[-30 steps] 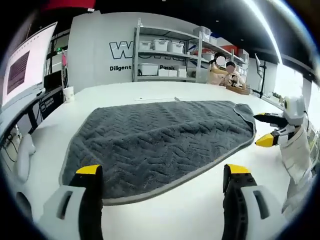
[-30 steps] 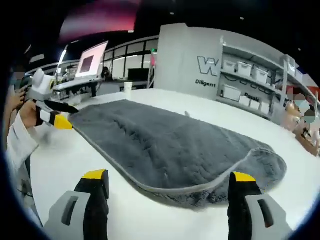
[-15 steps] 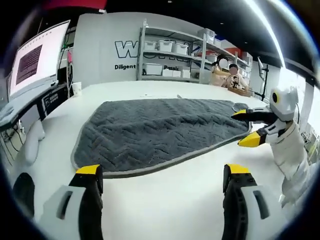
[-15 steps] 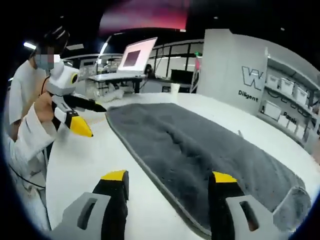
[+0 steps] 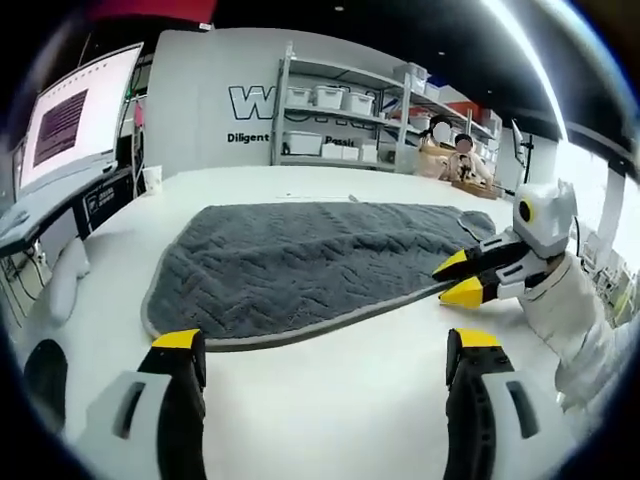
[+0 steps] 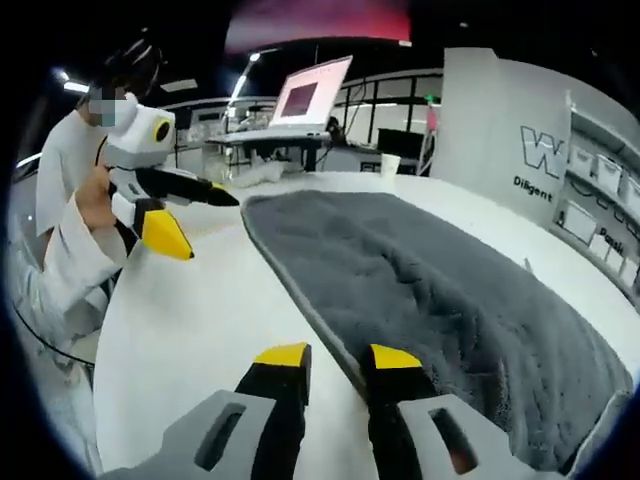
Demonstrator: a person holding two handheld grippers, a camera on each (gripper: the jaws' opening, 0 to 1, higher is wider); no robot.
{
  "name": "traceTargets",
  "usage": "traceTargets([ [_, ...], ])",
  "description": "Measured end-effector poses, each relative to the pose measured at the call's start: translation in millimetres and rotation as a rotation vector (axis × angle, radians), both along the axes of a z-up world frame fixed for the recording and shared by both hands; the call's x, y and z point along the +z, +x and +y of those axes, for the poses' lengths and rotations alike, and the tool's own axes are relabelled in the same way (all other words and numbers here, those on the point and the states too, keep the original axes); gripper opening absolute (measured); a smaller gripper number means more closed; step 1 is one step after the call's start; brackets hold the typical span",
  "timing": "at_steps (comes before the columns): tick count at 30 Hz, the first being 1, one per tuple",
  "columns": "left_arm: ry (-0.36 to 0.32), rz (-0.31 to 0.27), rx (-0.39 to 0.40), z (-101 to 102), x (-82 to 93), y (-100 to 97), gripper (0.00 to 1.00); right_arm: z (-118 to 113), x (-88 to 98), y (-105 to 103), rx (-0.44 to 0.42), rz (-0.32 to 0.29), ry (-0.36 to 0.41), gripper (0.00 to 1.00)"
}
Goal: Open the folded towel by lifting each exposed corner and separating the folded layers until the towel lies flat within the target outline without major curled edges
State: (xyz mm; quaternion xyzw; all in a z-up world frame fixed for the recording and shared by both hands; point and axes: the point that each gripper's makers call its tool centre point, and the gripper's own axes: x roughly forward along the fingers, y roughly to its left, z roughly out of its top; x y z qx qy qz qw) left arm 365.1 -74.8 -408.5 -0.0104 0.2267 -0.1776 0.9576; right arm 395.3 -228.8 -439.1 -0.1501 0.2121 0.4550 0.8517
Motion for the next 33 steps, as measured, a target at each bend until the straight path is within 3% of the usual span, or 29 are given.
traceTargets([
  [3, 0.006, -0.001, 0.006, 2.0, -0.1, 1.2, 0.99, 0.8, -2.8, -0.6, -0.001, 0.004, -0.013, 0.13],
  [6, 0.004, 0.001, 0.009, 2.5, -0.8, 2.4, 0.99, -2.6, -6.9, 2.5, 0.002, -0.023, -0.054, 0.01],
  [17, 0.005, 0.005, 0.034, 7.6, -3.0, 7.4, 0.99, 0.9, -7.8, -8.7, 0.028, 0.023, -0.041, 0.0],
  [25, 0.023, 0.014, 0.063, 10.7, -8.1, 15.4, 0.99, 0.7, -6.7, -15.0, 0.032, 0.02, -0.047, 0.0],
  [33, 0.003, -0.022, 0.131, 30.3, -1.6, 21.6, 0.97, -0.4, -4.2, -17.8, 0.02, 0.008, -0.029, 0.0],
])
